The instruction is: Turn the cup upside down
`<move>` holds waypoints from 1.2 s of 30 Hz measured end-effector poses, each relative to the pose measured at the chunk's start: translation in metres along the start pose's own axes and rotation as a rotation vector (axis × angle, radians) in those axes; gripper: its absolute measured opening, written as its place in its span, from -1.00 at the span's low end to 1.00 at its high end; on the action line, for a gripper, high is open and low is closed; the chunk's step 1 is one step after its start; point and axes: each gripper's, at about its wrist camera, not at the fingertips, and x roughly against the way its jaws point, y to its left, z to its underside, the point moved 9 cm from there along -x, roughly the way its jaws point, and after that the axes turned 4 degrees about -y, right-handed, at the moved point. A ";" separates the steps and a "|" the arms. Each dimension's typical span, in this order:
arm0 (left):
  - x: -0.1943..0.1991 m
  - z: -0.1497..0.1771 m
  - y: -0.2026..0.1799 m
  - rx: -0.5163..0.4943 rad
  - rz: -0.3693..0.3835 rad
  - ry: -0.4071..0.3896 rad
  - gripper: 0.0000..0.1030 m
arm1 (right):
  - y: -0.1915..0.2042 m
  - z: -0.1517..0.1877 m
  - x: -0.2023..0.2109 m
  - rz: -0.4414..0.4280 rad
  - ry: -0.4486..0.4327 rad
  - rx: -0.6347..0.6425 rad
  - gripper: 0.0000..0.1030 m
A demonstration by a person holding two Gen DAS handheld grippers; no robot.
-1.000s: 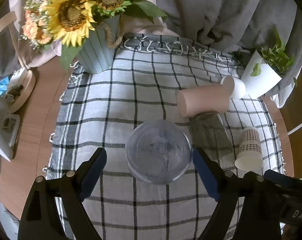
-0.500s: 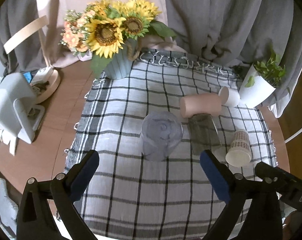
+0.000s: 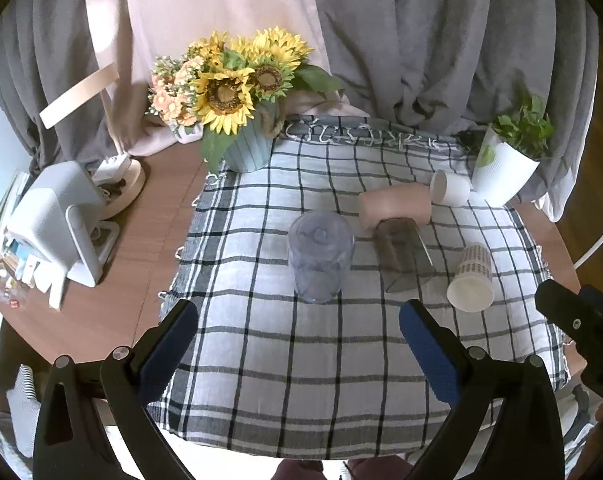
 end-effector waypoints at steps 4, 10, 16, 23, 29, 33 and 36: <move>0.009 0.005 0.001 0.019 0.009 -0.003 0.99 | -0.001 0.002 0.006 -0.003 -0.016 0.011 0.79; 0.021 0.001 0.006 0.030 -0.016 -0.044 0.99 | -0.003 0.011 0.012 -0.020 -0.007 -0.020 0.81; 0.023 0.000 0.007 0.035 -0.018 -0.050 0.99 | -0.003 0.017 0.009 -0.040 0.022 -0.038 0.81; 0.026 -0.001 0.004 0.036 -0.009 -0.056 0.99 | -0.002 0.014 0.015 -0.034 0.002 -0.021 0.82; 0.022 0.000 0.002 0.037 -0.001 -0.040 0.99 | -0.003 0.014 0.014 -0.029 0.013 -0.019 0.82; 0.021 0.000 0.003 0.038 -0.002 -0.039 0.99 | -0.003 0.015 0.014 -0.028 0.013 -0.019 0.82; 0.021 0.000 0.003 0.037 -0.001 -0.041 0.99 | -0.003 0.015 0.014 -0.028 0.014 -0.020 0.82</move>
